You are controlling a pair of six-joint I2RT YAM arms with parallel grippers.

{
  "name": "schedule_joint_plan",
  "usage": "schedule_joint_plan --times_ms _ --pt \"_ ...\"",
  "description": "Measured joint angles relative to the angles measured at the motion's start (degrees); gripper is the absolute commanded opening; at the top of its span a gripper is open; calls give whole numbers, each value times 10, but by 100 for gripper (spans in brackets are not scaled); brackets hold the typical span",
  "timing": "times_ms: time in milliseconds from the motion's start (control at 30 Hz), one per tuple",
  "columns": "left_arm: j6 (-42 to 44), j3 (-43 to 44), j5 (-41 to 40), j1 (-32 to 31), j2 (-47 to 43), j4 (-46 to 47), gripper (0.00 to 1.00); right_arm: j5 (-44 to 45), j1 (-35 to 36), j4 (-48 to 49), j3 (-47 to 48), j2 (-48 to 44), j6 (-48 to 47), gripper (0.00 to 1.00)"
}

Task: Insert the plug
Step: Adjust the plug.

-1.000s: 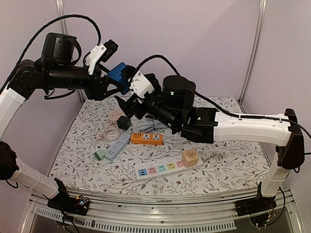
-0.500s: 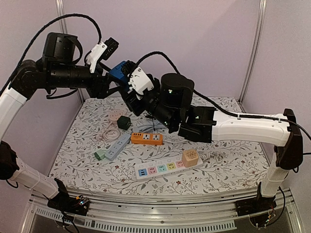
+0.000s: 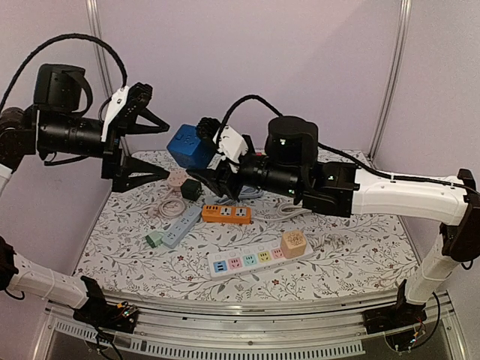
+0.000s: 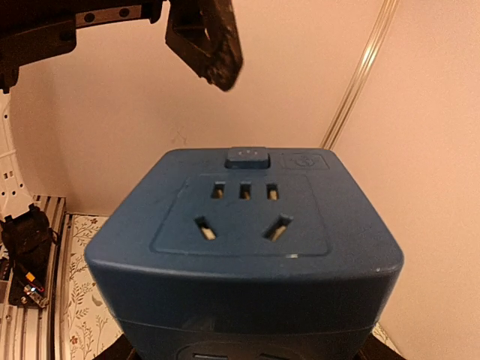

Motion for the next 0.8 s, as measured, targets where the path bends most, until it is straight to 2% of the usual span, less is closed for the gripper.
schedule_joint_plan --times_ms 133,233,433,533,667,733,800 --pt "92 -52 56 0 -73 -6 99 -118 -25 -27 -44 -71 11 0" --pt "126 -59 80 -5 -86 -4 99 -184 -31 -28 -48 -108 19 0" --pt "89 -62 105 -28 -37 55 99 -266 -28 -21 -41 -115 37 0" --pt "63 -62 104 -39 -13 85 95 -289 -28 -22 -41 -106 41 0" --pt "44 -60 99 -53 -3 111 81 -307 -28 -27 -39 -96 45 0" --pt "35 -60 99 -59 -2 118 66 -311 -28 -30 -38 -93 45 0" --pt "28 -59 95 -64 -2 127 46 -316 -28 -34 -38 -93 45 0"
